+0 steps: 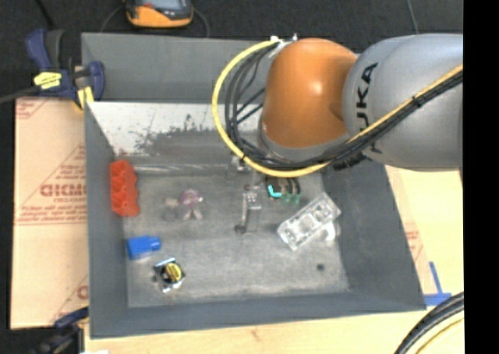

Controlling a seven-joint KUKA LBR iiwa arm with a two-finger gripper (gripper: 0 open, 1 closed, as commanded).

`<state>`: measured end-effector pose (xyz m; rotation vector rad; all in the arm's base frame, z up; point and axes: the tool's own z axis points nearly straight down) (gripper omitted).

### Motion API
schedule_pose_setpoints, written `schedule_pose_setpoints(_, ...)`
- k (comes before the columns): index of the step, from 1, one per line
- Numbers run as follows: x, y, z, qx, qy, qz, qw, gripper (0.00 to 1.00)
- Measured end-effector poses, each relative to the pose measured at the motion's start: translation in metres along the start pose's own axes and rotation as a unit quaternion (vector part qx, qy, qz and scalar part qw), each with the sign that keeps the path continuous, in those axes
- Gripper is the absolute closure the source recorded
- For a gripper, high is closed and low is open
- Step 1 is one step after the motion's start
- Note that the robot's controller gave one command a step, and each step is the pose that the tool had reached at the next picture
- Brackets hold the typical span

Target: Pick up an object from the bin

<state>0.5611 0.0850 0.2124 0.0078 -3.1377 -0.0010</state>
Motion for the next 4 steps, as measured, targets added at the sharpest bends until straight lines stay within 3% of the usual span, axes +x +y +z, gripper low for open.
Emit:
schedule_pose_setpoints(1,-0.073,0.056,0.080,0.000,-0.0031,-0.161,0.9870,0.00)
schedule_pose_setpoints(2,-0.062,0.043,0.145,0.001,-0.0011,-0.200,0.9797,0.00)
schedule_pose_setpoints(3,-0.064,0.044,0.141,0.000,-0.0043,-0.198,0.9801,1.00)
schedule_pose_setpoints(4,-0.035,0.071,-0.004,0.001,-0.0083,-0.206,0.9786,1.00)
